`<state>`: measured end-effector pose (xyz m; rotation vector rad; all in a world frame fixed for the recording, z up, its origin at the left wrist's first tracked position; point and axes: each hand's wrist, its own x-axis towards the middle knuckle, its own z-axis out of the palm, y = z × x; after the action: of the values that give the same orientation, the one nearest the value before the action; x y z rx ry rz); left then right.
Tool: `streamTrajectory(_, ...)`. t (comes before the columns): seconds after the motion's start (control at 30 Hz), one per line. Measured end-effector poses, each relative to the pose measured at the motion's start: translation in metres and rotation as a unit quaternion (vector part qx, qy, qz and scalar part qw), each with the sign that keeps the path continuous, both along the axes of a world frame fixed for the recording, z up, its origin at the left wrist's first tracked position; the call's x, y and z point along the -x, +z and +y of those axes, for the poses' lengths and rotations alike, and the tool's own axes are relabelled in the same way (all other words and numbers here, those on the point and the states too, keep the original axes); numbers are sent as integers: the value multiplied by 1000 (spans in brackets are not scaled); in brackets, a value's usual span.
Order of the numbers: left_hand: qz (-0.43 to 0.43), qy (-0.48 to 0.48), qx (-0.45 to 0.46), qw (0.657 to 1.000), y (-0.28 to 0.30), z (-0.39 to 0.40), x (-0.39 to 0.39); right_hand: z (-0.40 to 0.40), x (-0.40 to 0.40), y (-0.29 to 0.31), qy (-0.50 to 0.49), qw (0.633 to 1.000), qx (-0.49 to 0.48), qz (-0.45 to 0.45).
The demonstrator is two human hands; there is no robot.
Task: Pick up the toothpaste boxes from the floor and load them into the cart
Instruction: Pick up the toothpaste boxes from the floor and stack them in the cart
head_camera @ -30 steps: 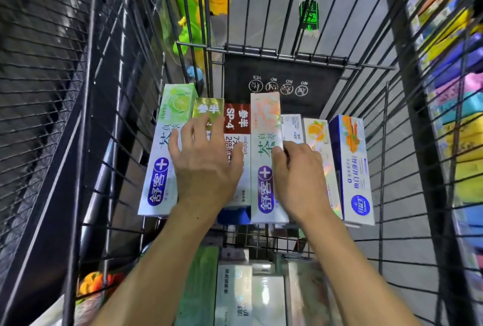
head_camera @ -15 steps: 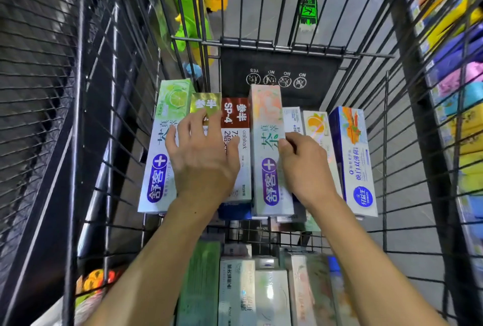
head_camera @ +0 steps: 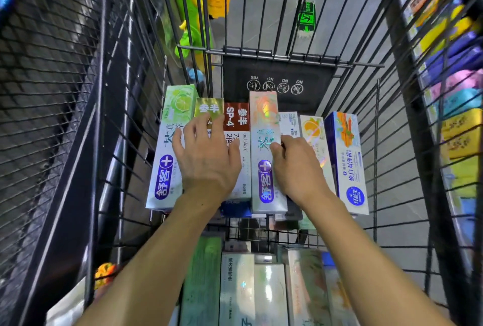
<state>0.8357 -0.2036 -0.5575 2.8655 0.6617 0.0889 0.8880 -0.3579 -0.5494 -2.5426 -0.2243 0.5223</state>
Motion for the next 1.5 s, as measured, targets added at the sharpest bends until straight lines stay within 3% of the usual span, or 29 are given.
streamTrajectory(0.13, 50, -60, 25, 997, 30, 6, 8, -12, 6, 43, 11, 999, 41, 15)
streamTrajectory(0.33, 17, -208, -31, 977, 136, 4, 44, -60, 50, 158, 30, 990, 115, -72)
streamTrajectory(0.47, 31, -313, -75, 946, 220, -13, 79, -96, 109, 242, 19, 974, 177, -143)
streamTrajectory(0.6, -11, -372, -85, 924, 294, -40, 118, -129, 185, 312, -18, 960, 213, -179)
streamTrajectory(0.77, -70, -486, -120, 863, 374, -107, 165, -181, 304, 388, -101, 941, 264, -185)
streamTrajectory(0.93, -123, -619, -131, 765, 430, -222, 223, -259, 433, 425, -250, 899, 299, -199)
streamTrajectory(1.1, -155, -754, -100, 630, 442, -363, 332, -322, 606, 451, -418, 837, 322, -147)
streamTrajectory(1.27, -179, -856, -88, 477, 442, -482, 496, -355, 801, 448, -577, 732, 345, -107)
streamTrajectory(1.5, -204, -939, -33, 276, 426, -576, 731, -346, 1061, 428, -745, 574, 336, -48)
